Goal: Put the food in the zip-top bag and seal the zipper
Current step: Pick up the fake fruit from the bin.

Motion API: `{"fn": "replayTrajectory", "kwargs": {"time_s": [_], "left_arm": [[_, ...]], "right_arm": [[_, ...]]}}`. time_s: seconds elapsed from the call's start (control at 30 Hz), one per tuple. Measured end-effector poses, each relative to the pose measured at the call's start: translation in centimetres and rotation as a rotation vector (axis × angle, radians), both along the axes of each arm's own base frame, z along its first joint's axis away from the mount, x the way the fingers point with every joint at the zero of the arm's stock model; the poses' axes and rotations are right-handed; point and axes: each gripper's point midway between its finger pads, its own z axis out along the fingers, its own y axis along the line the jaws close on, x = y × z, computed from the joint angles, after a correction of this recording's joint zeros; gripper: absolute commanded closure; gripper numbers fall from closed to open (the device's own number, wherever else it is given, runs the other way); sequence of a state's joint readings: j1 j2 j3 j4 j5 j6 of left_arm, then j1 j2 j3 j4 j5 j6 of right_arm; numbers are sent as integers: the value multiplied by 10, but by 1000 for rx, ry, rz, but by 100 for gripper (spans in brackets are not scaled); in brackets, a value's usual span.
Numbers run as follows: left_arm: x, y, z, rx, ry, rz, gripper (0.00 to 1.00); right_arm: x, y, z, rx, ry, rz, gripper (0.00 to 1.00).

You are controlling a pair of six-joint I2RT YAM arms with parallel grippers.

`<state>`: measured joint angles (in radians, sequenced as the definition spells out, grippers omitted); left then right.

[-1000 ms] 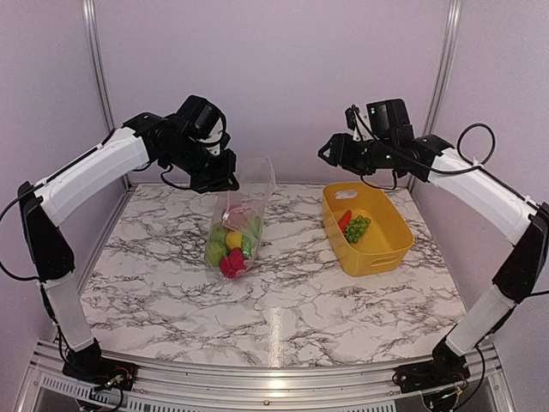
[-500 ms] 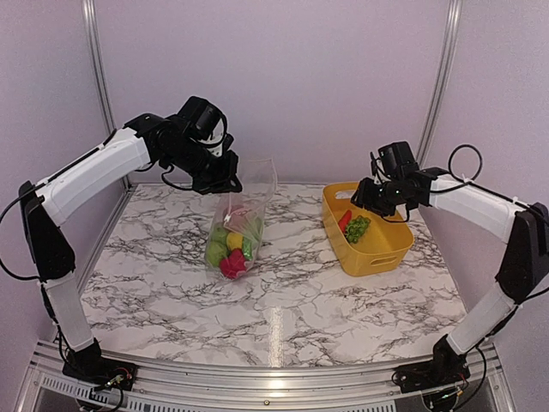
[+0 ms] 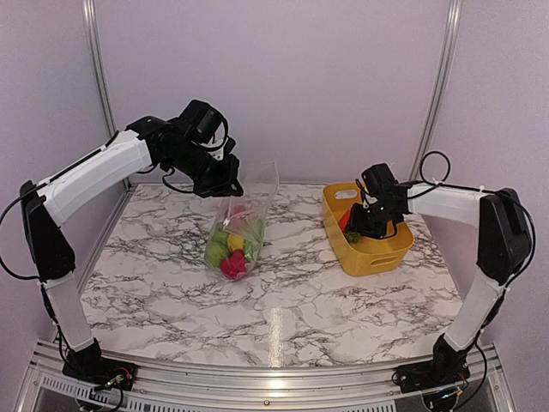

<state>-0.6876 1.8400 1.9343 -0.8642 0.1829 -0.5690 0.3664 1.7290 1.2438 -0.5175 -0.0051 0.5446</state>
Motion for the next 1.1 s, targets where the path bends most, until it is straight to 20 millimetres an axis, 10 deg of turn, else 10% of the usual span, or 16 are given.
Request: {"fn": "replayTrajectory", "kwargs": {"time_s": [0.37, 0.83, 1.1], "left_arm": [[0, 3, -11, 42, -12, -24, 100], [0, 6, -15, 68, -27, -43, 100], [0, 6, -16, 70, -27, -45, 100]], "right_arm": [[23, 4, -37, -26, 57, -18, 39], [42, -15, -54, -15, 61, -96, 58], [40, -18, -60, -20, 64, -106, 52]]}}
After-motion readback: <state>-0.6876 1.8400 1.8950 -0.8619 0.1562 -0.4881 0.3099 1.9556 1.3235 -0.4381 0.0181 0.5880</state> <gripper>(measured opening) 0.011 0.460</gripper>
